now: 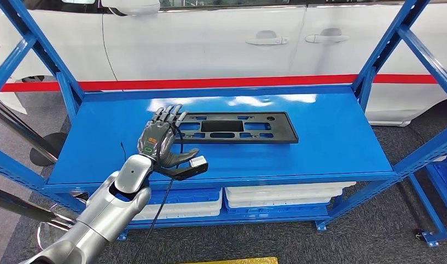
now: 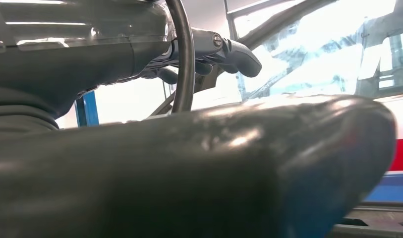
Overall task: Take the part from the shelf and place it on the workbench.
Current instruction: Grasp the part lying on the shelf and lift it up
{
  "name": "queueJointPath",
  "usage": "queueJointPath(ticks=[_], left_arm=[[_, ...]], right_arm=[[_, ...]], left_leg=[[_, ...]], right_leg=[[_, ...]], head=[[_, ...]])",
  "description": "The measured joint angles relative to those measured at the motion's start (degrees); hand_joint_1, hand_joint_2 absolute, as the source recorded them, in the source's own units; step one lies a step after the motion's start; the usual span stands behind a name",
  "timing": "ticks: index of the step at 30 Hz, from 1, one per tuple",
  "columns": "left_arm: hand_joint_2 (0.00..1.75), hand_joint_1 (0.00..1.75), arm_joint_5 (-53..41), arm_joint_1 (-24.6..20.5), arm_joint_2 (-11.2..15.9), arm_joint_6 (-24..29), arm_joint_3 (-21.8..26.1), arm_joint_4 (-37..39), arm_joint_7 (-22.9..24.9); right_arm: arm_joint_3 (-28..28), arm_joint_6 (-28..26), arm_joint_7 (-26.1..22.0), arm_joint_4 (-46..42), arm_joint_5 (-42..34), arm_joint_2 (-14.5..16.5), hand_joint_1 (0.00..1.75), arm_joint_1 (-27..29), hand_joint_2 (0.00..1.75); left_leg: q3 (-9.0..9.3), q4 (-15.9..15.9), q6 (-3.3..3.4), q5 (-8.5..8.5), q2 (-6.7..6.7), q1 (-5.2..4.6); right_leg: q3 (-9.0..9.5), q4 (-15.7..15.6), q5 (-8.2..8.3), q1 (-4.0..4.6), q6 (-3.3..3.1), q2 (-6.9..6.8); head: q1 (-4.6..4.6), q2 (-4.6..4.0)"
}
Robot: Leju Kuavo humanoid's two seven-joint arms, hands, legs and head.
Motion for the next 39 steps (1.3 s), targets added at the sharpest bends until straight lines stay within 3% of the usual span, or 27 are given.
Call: queueJointPath(ticks=[5, 6, 8, 10, 11, 12, 13, 15, 17, 22, 23, 25, 26, 27, 28, 29, 31, 32, 33, 36, 39], left_arm=[[0.0, 0.0, -0.1, -0.1, -0.1, 0.1, 0.0, 0.1, -0.3], [0.0, 0.0, -0.1, -0.1, -0.2, 0.1, 0.0, 0.1, -0.3], [0.0, 0.0, -0.3, -0.1, -0.4, 0.1, 0.0, 0.1, -0.4], [0.0, 0.0, -0.4, 0.0, -0.5, 0.1, 0.0, 0.2, -0.4], [0.0, 0.0, -0.4, 0.2, -0.5, 0.1, 0.0, 0.2, -0.5], [0.0, 0.0, -0.4, 0.4, -0.5, 0.1, 0.0, 0.2, -0.5], [0.0, 0.0, -0.5, 0.5, -0.5, 0.0, 0.0, 0.3, -0.5], [0.0, 0.0, -0.5, 0.6, -0.5, 0.0, 0.0, 0.3, -0.5], [0.0, 0.0, -0.5, 0.6, -0.5, -0.1, 0.0, 0.3, -0.5], [0.0, 0.0, -0.5, 0.5, -0.6, -0.1, -0.1, 0.2, -0.5], [0.0, 0.0, -0.5, 0.4, -0.6, -0.1, -0.1, 0.2, -0.5], [0.0, 0.0, -0.5, 0.4, -0.6, -0.2, -0.1, 0.3, -0.5], [0.0, 0.0, -0.5, 0.5, -0.6, -0.3, -0.1, 0.3, -0.5], [0.0, 0.0, -0.5, 0.6, -0.6, -0.4, -0.1, 0.3, -0.5], [0.0, 0.0, -0.5, 0.6, -0.6, -0.4, -0.2, 0.4, -0.5], [0.0, 0.0, -0.5, 0.6, -0.6, -0.5, -0.2, 0.4, -0.6], [0.0, 0.0, -0.3, 0.3, -0.7, -0.5, -0.2, 0.5, -0.7], [0.0, 0.0, -0.1, 0.0, -0.9, -0.6, -0.2, 0.6, -0.8], [0.0, 0.0, 0.1, -0.3, -1.1, -0.6, -0.2, 0.8, -0.9], [0.0, 0.0, 0.4, -0.7, -1.5, -0.7, -0.2, 1.2, -1.1], [0.0, 0.0, 0.4, -0.9, -1.8, -0.7, -0.2, 1.6, -1.1]], right_arm=[[0.0, -0.1, -0.4, 0.0, -0.1, 0.0, 0.0, 0.0, 0.0], [0.0, -0.1, -0.4, 0.0, -0.1, 0.0, 0.0, 0.0, 0.0], [0.0, -0.2, -0.5, 0.0, -0.2, -0.1, 0.0, 0.0, 0.0], [0.0, -0.2, -0.7, 0.0, -0.2, -0.2, 0.0, 0.0, 0.0], [0.0, -0.3, -0.7, 0.0, -0.3, -0.2, 0.0, 0.0, 0.0], [0.0, -0.3, -0.8, 0.0, -0.3, -0.3, 0.0, 0.1, 0.0], [0.0, -0.4, -0.8, 0.0, -0.3, -0.3, 0.0, 0.1, 0.0], [0.0, -0.4, -0.9, 0.0, -0.4, -0.4, 0.0, 0.2, 0.0], [0.0, -0.4, -1.0, 0.0, -0.4, -0.5, 0.0, 0.2, 0.0], [-0.1, -0.4, -1.1, 0.0, -0.5, -0.5, 0.0, 0.3, 0.0], [-0.1, -0.4, -1.2, 0.0, -0.5, -0.5, 0.0, 0.3, 0.0], [-0.1, -0.4, -1.3, 0.0, -0.5, -0.5, 0.0, 0.3, 0.0], [-0.1, -0.3, -1.3, 0.0, -0.5, -0.5, 0.0, 0.3, 0.0], [-0.1, -0.3, -1.3, 0.0, -0.5, -0.5, 0.0, 0.3, 0.0], [-0.1, -0.3, -1.3, 0.0, -0.5, -0.6, 0.0, 0.3, 0.0], [-0.1, -0.3, -1.4, 0.0, -0.5, -0.6, 0.0, 0.3, 0.0], [-0.1, -0.3, -1.5, 0.0, -0.4, -0.6, 0.0, 0.3, 0.0], [-0.1, -0.2, -1.6, 0.0, -0.4, -0.6, 0.0, 0.3, 0.0], [-0.1, -0.2, -1.7, 0.0, -0.4, -0.6, 0.0, 0.3, 0.0], [-0.1, -0.2, -1.7, 0.0, -0.4, -0.6, 0.0, 0.3, 0.0], [-0.1, -0.2, -1.7, 0.0, -0.4, -0.7, 0.0, 0.3, 0.0]], left_leg=[[0.13, -0.2, 0.63, 0.06, 0.28, 0.12], [0.39, -0.6, 0.93, 0.21, 0.52, 0.32], [0.9, -1.4, 1.42, 0.5, 1.13, 0.73], [1.04, -1.4, 1.54, 0.39, 1.76, 0.72], [1.08, -1.4, 1.49, 0.28, 2.08, 0.73], [1.17, -1.4, 1.37, 0.12, 2.38, 0.77], [1.34, -1.3, 1.17, -0.08, 2.59, 0.84], [1.79, -1.0, 0.59, -0.69, 2.89, 1.02], [1.93, -0.5, -0.18, -1.35, 3.03, 0.92], [1.74, 0.9, -1.84, -2.93, 3.09, 1.11], [0.71, 3.2, -2.06, -4.24, 3.09, 1.18], [-3.21, 11.1, -2.28, -7.63, 3.08, 1.22], [-5.24, 14.7, -2.32, -8.71, 3.08, 1.21], [-6.59, 16.8, -2.27, -8.76, 3.08, 1.21], [-6.83, 16.4, -2.1, -7.53, 3.08, 1.2], [-5.94, 13.6, -1.8, -5.28, 3.07, 1.15], [-2.69, 5.7, -0.94, -0.84, 2.99, 0.86], [-1.41, 2.6, -0.66, 0.22, 2.96, 0.7], [-0.76, 1.0, -0.7, 0.53, 2.92, 0.61], [-0.57, 0.2, -1.13, 0.36, 2.81, 0.47], [-0.59, 0.2, -0.84, 0.23, 2.78, 0.33]], right_leg=[[0.05, -0.1, -0.05, -0.06, 0.59, 0.13], [-0.08, 0.4, -0.38, 0.04, 0.72, -0.48], [-1.78, 4.3, -2.59, 0.11, 0.96, -2.62], [-5.63, 11.7, -5.95, -0.13, 1.33, -4.31], [-7.34, 14.7, -6.82, -0.31, 1.57, -4.6], [-8.22, 15.8, -6.61, -0.5, 1.79, -4.74], [-7.88, 14.7, -5.27, -0.68, 1.96, -4.84], [-4.41, 7.4, -1.25, -1.02, 2.16, -5.2], [-1.59, 1.7, 0.56, -0.91, 1.93, -5.34], [-0.76, 0.6, 0.0, -0.57, -0.17, -5.07], [-0.53, 0.5, -0.09, -0.6, -0.6, -5.08], [-0.21, 0.5, -0.39, -0.44, -1.21, -5.07], [-0.07, 0.5, -0.54, -0.31, -1.39, -5.02], [0.12, 0.6, -0.71, -0.17, -1.52, -4.94], [0.38, 0.6, -0.91, -0.05, -1.58, -4.81], [0.74, 0.6, -1.16, 0.08, -1.58, -4.67], [1.39, 0.7, -1.63, 0.31, -1.42, -4.45], [1.47, 0.8, -1.8, 0.42, -1.29, -4.39], [1.4, 0.8, -1.89, 0.5, -1.18, -4.36], [1.13, 0.9, -1.92, 0.46, -1.09, -4.39], [1.29, 0.6, -1.87, 0.36, -1.0, -4.41]], head=[[-0.01, 0.0], [-0.01, 0.0], [0.01, 0.0], [0.01, 0.0], [0.01, 0.0], [0.01, 0.0], [0.01, 0.0], [0.0, 0.0], [0.0, 0.0], [-0.01, 0.0], [-0.02, 0.0], [-0.02, 0.0], [-0.02, 0.0], [-0.02, 0.0], [-0.02, 0.0], [-0.02, 0.0], [-0.01, 0.0], [-0.01, 0.0], [-0.01, 0.0], [0.01, 0.0], [0.01, 0.0]])
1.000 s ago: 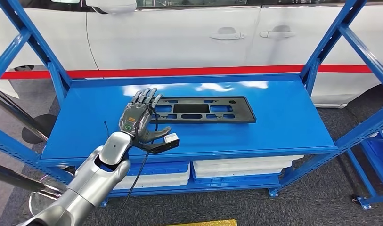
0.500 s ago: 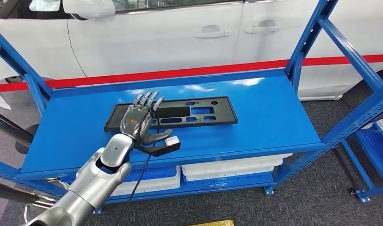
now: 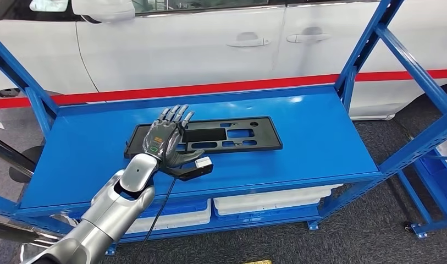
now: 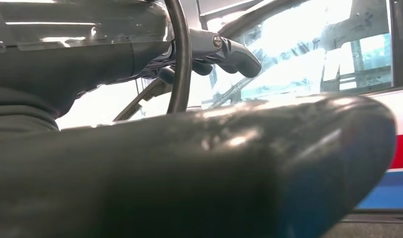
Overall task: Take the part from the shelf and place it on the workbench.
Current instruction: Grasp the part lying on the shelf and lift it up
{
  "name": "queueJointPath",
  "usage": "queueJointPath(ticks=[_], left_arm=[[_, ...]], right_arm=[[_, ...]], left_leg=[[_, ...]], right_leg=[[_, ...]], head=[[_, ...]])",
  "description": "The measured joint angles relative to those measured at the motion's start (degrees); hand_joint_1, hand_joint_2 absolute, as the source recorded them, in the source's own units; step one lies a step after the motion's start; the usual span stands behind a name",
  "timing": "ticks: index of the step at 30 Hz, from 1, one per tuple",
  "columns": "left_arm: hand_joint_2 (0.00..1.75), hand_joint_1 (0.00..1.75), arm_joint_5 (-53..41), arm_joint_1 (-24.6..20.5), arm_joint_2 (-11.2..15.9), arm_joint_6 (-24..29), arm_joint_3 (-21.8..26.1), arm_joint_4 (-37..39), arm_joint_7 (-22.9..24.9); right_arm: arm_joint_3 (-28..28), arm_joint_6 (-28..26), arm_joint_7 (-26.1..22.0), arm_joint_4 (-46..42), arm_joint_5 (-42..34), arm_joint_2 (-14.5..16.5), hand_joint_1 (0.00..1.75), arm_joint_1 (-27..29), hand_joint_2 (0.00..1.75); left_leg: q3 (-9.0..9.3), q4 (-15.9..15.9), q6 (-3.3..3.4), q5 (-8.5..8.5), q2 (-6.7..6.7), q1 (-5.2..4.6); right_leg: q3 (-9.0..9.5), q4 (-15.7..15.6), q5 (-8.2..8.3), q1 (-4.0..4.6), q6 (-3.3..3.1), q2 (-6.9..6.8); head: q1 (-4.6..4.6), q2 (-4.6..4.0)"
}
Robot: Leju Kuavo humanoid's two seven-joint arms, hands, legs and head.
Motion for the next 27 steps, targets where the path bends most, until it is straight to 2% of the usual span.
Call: queueJointPath(ticks=[6, 10, 15, 27], left_arm=[[0.0, 0.0, 0.5, -0.4, -0.2, -0.4, 0.0, 0.8, -0.4], [1.75, 0.0, 1.2, -0.7, -0.2, -0.8, -0.1, 1.8, -2.1], [1.75, 0.0, 1.5, -1.1, -0.2, -0.7, -0.4, 4.1, -3.8], [1.75, 0.0, 1.5, -1.5, -0.2, -0.2, -1.0, 7.9, -4.0]], right_arm=[[0.0, 0.0, -0.5, 0.0, 0.0, -0.1, 0.0, 0.0, 0.0], [0.0, 0.0, -0.8, 0.0, -0.2, -0.1, 0.0, 0.0, 0.0], [0.0, 0.1, -0.9, 0.0, -0.1, -0.2, 0.0, 0.1, 0.0], [0.0, 0.1, -1.0, 0.0, 0.2, -0.6, 0.0, 0.1, 0.0]], left_leg=[[-0.03, 0.0, 0.35, -0.03, 0.01, -0.07], [-0.04, 0.0, 0.39, -0.01, 0.02, -0.09], [-0.03, 0.0, 0.39, 0.0, 0.03, -0.08], [-0.03, 0.0, 0.37, 0.01, 0.03, -0.01]], right_leg=[[0.12, -0.4, 0.19, -0.08, 0.49, 0.01], [0.11, -0.4, 0.22, -0.12, 0.62, 0.01], [0.09, -0.4, 0.23, -0.11, 0.63, 0.01], [0.05, -0.3, 0.22, -0.01, 0.61, 0.02]], head=[[-0.01, 0.0], [-0.01, 0.0], [-0.01, 0.0], [-0.01, 0.0]])
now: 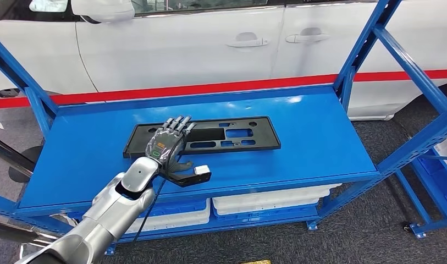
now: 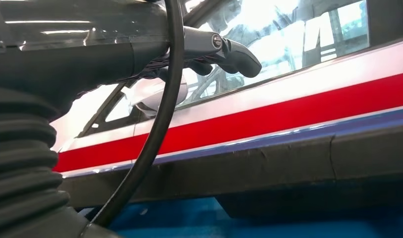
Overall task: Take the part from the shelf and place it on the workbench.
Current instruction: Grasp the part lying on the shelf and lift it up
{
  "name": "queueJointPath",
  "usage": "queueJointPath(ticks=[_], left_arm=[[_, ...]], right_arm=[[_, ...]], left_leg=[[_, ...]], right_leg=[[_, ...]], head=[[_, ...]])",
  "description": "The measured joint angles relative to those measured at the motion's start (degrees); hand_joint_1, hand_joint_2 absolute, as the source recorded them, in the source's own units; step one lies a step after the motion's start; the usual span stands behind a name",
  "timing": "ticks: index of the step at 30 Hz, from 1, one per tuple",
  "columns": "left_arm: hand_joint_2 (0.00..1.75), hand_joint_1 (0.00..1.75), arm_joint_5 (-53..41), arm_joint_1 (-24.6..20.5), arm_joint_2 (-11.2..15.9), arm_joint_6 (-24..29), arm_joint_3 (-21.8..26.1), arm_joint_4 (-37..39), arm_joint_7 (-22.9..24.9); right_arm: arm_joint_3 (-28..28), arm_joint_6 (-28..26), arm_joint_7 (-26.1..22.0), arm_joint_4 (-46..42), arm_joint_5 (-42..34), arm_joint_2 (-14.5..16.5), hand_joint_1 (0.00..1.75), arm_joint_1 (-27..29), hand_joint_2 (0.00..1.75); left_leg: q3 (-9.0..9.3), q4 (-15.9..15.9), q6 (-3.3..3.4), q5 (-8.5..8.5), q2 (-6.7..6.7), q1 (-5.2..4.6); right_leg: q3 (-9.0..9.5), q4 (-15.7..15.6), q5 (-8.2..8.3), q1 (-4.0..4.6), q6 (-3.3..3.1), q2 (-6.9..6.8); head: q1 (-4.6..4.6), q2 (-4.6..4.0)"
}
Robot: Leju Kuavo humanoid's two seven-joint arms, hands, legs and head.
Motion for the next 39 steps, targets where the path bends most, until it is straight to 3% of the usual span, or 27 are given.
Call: queueJointPath(ticks=[22, 29, 30, 33, 34, 39], left_arm=[[1.75, 0.0, 1.5, -2.9, 0.5, 1.2, -0.4, 9.3, -1.2], [1.75, 0.01, 0.2, -2.9, 0.6, 4.6, -0.4, 10.6, -1.7], [1.75, 0.29, 0.1, -3.0, 0.6, 4.8, -0.4, 10.8, -1.7], [1.75, 1.59, -0.2, -3.0, 0.4, 5.0, -0.4, 11.3, -1.6], [1.75, 1.75, -0.3, -3.0, 0.4, 5.0, -0.4, 11.5, -1.5], [1.75, 1.75, -0.3, -2.8, 0.3, 5.0, -0.4, 12.4, -1.5]], right_arm=[[0.0, 0.0, -0.7, 0.0, -0.7, -0.6, 0.0, 0.1, 0.0], [0.0, -0.2, -1.1, 0.0, -0.4, -0.6, 0.0, 0.1, 0.0], [0.0, -0.2, -1.2, 0.0, -0.3, -0.6, 0.0, 0.1, 0.0], [0.0, -0.3, -1.4, 0.0, -0.4, -0.6, 0.0, 0.1, 0.0], [0.0, -0.3, -1.5, 0.0, -0.4, -0.6, 0.0, 0.1, 0.0], [0.0, -0.4, -1.4, 0.0, -0.8, -0.6, 0.0, 0.1, 0.0]], left_leg=[[0.32, 0.0, 0.0, -0.01, -0.02, 0.0], [0.42, 0.0, -0.01, 0.0, -0.01, 0.0], [0.42, 0.0, -0.01, 0.0, -0.01, 0.0], [0.43, 0.0, -0.01, 0.0, -0.01, 0.01], [0.43, 0.0, -0.01, 0.0, -0.01, 0.01], [0.42, 0.0, -0.01, 0.0, -0.01, 0.0]], right_leg=[[0.41, 0.0, -0.02, 0.05, 0.03, -0.02], [0.46, 0.0, -0.02, 0.05, 0.03, -0.02], [0.47, 0.0, -0.02, 0.05, 0.03, -0.02], [0.48, 0.0, -0.02, 0.05, 0.03, -0.03], [0.48, 0.0, -0.02, 0.05, 0.03, -0.03], [0.47, 0.0, -0.02, 0.05, 0.03, -0.03]], head=[[0.0, 0.0], [0.0, 0.0], [0.0, 0.0], [0.0, 0.0], [0.0, 0.0], [0.0, 0.0]])
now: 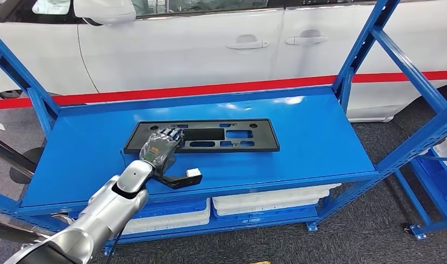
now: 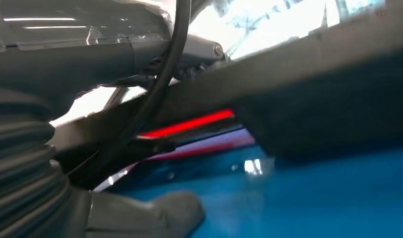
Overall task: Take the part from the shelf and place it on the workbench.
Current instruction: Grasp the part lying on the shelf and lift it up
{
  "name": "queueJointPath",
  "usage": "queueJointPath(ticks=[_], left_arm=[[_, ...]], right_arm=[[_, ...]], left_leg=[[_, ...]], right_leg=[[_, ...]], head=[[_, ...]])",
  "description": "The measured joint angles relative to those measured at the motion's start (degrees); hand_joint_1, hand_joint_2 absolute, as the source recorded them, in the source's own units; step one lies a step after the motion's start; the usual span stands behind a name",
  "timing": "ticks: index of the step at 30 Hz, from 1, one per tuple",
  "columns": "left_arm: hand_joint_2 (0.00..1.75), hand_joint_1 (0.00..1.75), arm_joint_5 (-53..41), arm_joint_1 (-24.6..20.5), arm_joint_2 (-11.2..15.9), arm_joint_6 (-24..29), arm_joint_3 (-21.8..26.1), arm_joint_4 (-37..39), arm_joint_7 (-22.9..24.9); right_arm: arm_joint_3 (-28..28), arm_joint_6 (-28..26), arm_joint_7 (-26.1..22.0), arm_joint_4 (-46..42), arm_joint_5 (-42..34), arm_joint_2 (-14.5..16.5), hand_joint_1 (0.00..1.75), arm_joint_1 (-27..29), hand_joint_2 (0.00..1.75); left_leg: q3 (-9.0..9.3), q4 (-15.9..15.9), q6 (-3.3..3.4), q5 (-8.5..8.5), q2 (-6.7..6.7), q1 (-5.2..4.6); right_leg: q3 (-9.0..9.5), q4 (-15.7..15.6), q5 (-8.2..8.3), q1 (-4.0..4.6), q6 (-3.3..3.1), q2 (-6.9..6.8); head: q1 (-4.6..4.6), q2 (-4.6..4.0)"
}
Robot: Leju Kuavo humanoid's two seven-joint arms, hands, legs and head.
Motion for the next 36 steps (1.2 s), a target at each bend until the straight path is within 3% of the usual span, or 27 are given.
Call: queueJointPath(ticks=[36], left_arm=[[1.75, 1.75, -1.2, 0.6, 0.0, -0.3, 2.3, 0.3, 1.0]], right_arm=[[0.0, -1.0, -0.4, 0.0, 0.2, 0.0, 0.0, 0.0, 0.0]], left_leg=[[-0.01, 0.0, 0.0, -0.01, 0.0, 0.01]], right_leg=[[-0.04, 0.0, -0.01, -0.01, 0.0, 0.03]], head=[[0.0, 0.0]])
